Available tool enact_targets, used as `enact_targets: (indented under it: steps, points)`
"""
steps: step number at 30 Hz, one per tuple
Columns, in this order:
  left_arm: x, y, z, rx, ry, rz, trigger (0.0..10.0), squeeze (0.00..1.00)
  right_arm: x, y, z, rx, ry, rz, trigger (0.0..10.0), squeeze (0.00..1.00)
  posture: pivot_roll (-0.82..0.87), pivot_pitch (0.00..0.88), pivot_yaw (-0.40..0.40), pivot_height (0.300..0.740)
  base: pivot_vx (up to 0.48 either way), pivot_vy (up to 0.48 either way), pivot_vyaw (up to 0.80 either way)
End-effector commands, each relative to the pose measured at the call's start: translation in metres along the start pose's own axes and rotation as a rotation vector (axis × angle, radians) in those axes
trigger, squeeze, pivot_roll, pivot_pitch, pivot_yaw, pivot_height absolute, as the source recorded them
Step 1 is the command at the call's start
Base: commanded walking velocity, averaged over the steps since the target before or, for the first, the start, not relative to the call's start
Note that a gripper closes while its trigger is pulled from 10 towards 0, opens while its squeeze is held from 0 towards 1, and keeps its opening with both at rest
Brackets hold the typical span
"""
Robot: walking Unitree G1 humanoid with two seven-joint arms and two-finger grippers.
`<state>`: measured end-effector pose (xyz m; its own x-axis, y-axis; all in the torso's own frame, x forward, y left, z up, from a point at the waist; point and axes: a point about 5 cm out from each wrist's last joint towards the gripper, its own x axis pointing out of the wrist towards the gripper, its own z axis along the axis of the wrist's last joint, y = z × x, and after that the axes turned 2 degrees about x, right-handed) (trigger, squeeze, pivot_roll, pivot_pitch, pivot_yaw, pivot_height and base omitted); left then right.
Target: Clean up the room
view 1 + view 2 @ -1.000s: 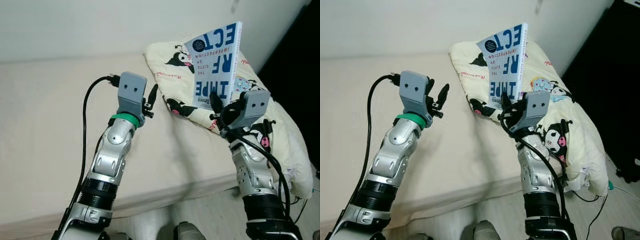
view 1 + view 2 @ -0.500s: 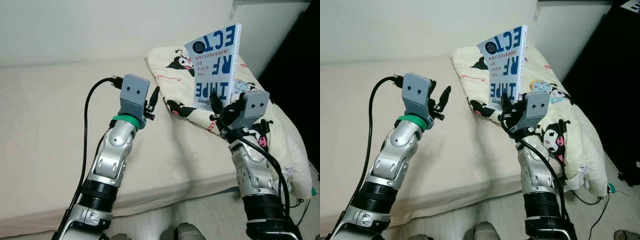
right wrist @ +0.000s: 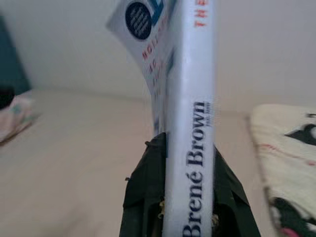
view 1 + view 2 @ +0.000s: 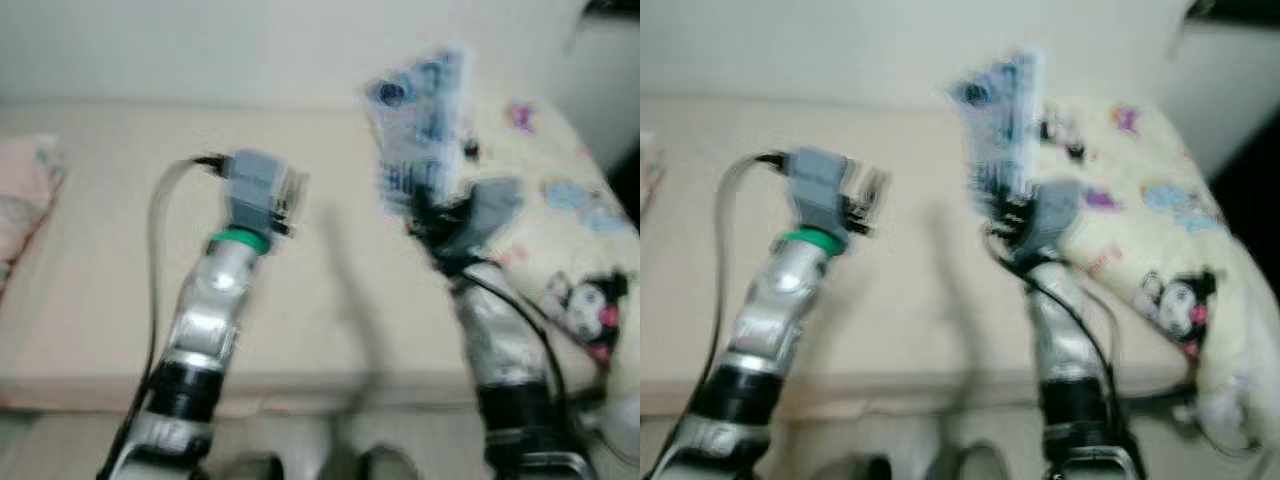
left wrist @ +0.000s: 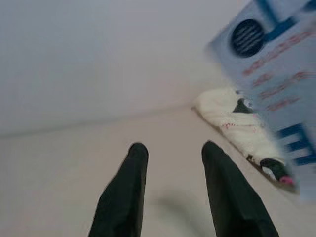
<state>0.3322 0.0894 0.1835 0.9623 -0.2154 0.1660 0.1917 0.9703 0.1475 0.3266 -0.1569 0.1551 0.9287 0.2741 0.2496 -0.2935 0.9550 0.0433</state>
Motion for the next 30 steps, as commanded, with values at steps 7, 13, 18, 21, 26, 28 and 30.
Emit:
enact_targets:
  steps: [7, 13, 18, 21, 26, 28, 30]
  points:
    - [-0.0001, -0.0044, -0.0007, 0.007, 0.006, -0.019, 10.0, 0.00, -0.0044, -0.0106, 0.0033, 0.006, -0.029, -0.055, 10.0, 0.00, -0.07, 0.005, -0.004, 0.725, 0.000, 0.394, 0.00]
    - [0.0001, -0.0044, -0.0008, 0.008, 0.006, -0.020, 10.0, 0.00, -0.0061, -0.0141, 0.0024, 0.023, -0.031, -0.083, 10.0, 0.00, -0.08, 0.009, -0.001, 0.725, 0.000, 0.364, 0.00]
    - [0.0003, -0.0054, -0.0003, 0.008, 0.003, -0.024, 10.0, 0.00, -0.0075, -0.0181, 0.0015, 0.016, -0.026, -0.106, 10.0, 0.00, -0.08, 0.010, 0.001, 0.725, 0.000, 0.312, 0.00]
    - [0.0003, -0.0051, 0.0005, 0.016, -0.004, -0.024, 10.0, 0.00, -0.0075, -0.0183, 0.0015, 0.024, -0.030, -0.108, 10.0, 0.00, -0.08, 0.011, 0.003, 0.725, 0.000, 0.000, 0.00]
    - [0.0007, -0.0052, 0.0037, 0.046, -0.041, -0.029, 10.0, 0.00, -0.0078, -0.0182, 0.0007, 0.036, -0.031, -0.112, 10.0, 0.00, -0.07, 0.011, 0.005, 0.725, 0.000, -0.256, 0.00]
    - [0.0007, -0.0059, 0.0039, 0.052, -0.043, -0.032, 10.0, 0.00, -0.0078, -0.0182, 0.0004, 0.037, -0.031, -0.113, 10.0, 0.00, -0.07, 0.011, 0.005, 0.725, 0.000, -0.463, 0.00]
    - [0.0006, -0.0071, 0.0042, 0.057, -0.044, -0.037, 10.0, 0.00, -0.0078, -0.0180, 0.0003, 0.040, -0.031, -0.114, 10.0, 0.00, -0.07, 0.011, 0.007, 0.725, 0.000, -0.469, 0.00]
